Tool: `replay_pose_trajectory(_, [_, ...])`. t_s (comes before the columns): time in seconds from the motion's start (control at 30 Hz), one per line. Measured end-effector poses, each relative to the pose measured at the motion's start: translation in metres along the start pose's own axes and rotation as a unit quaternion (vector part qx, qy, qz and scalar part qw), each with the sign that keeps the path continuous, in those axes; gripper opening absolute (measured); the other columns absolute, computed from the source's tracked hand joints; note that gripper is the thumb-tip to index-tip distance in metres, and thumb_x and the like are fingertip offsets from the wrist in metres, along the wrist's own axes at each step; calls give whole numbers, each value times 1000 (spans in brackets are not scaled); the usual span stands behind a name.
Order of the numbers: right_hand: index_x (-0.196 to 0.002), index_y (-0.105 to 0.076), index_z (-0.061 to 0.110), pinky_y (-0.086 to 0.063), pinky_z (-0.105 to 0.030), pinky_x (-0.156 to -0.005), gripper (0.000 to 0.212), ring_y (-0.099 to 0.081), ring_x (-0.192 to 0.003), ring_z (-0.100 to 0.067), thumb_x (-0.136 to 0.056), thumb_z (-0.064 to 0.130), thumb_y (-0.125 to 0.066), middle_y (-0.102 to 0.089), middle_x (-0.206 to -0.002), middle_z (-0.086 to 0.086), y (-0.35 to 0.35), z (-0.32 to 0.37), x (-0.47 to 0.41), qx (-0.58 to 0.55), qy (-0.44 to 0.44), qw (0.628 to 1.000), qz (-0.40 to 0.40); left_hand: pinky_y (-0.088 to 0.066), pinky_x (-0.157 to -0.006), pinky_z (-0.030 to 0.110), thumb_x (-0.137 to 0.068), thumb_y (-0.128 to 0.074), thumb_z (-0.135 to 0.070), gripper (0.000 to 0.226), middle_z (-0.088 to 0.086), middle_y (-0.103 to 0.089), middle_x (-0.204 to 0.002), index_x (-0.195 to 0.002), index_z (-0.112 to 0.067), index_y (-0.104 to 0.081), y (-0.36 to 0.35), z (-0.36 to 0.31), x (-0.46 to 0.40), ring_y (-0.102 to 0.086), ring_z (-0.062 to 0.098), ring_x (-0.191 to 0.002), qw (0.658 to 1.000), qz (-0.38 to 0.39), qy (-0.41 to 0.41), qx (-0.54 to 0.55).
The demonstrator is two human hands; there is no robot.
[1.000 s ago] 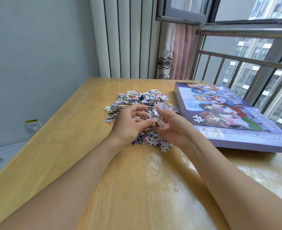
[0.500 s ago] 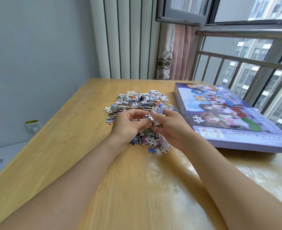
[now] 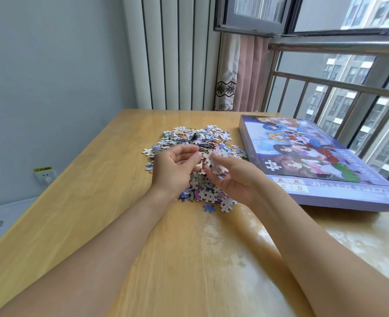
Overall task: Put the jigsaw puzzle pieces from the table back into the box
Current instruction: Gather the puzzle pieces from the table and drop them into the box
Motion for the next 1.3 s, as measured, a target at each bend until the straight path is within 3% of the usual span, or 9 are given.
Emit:
replay_pose_trajectory(0.1, [-102, -68, -3, -61, -24, -60, 11, -73, -79, -21, -93, 4, -67, -61, -114, -14, 1, 0, 2, -82, -19, 996, -17, -61, -68, 28, -90, -73, -13, 5, 7, -76, -91, -95, -13, -74, 1, -3, 0, -74, 19, -85, 1000, -3, -13, 1])
replay_pose_trajectory(0.23, [-102, -68, 3, -59, -23, -55, 13, -72, -67, -17, -97, 15, -65, -66, -93, -13, -1, -3, 6, -30, -28, 999, -14, -61, -66, 30, -91, -73, -17, 6, 8, -75, -92, -97, -14, -73, -4, -3, 2, -73, 19, -82, 999, 23, -15, -29])
replay_pose_trajectory(0.43, [-97, -65, 1, -62, -34, -79, 17, -70, -78, -24, -99, 17, -63, -65, -92, -16, -2, -7, 7, -33, -35, 999, 5, -62, -72, 39, -90, -74, -21, 11, 2, -74, -90, -100, -17, -71, -12, -2, 6, -73, 18, -81, 996, 51, -27, -71])
replay_pose_trajectory(0.6, [-100, -62, -1, -60, -30, -78, 17, -69, -79, -24, -100, 16, -60, -66, -97, -18, -1, -5, 12, -66, -31, 997, -3, -62, -73, 47, -90, -74, -28, 6, -7, -74, -88, -95, -25, -71, -6, -11, 8, -72, 14, -85, 989, 21, -80, -123])
replay_pose_trajectory(0.73, [-104, -60, -6, -63, -33, -75, 18, -69, -82, -27, -97, 11, -65, -61, -103, -22, 6, 0, 25, -9, -19, 1000, -13, -61, -76, 48, -90, -73, -28, 5, -13, -73, -89, -95, -27, -71, -5, -18, 11, -70, 11, -84, 985, 13, -94, -143])
replay_pose_trajectory(0.9, [-109, -60, -9, -62, -29, -68, 22, -67, -91, -29, -95, 7, -66, -59, -111, -23, 14, 14, 53, 40, -33, 999, 13, -61, -75, 45, -92, -72, -27, 7, -8, -73, -90, -97, -22, -71, -24, -41, 10, -69, 10, -84, 982, 31, -104, -153])
replay_pose_trajectory(1.07, [-104, -63, -7, -63, -34, -76, 14, -68, -99, -34, -93, 2, -66, -62, -110, -22, 45, 17, 86, 20, -58, 998, 5, -56, -71, 28, -91, -71, -20, 6, -5, -72, -90, -96, -23, -70, -66, -53, 18, -68, 11, -82, 975, 88, -102, -175])
replay_pose_trajectory(1.17, [-111, -65, -8, -61, -36, -85, 20, -70, -96, -31, -95, 3, -63, -70, -103, -21, 65, 25, 107, 29, -54, 998, 18, -53, -78, 24, -81, -70, -6, 37, -7, -66, -108, -112, -25, -66, -111, -52, 30, -62, 8, -97, 932, 203, -129, -270])
replay_pose_trajectory(1.3, [-112, -64, -8, -59, -34, -89, 20, -72, -88, -26, -98, 4, -58, -72, -101, -20, 88, 30, 131, 39, -59, 997, 19, -37, -106, 30, -66, -68, -13, 78, -8, -44, -139, -140, -27, -48, -152, -28, 53, -38, 10, -129, 816, 370, -166, -412])
Point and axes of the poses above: each hand's wrist, its own x-axis away from the middle knuckle, its own y-axis out of the back of the hand, z = x × y, the point moved 9 cm from there along -x, towards the middle knuckle
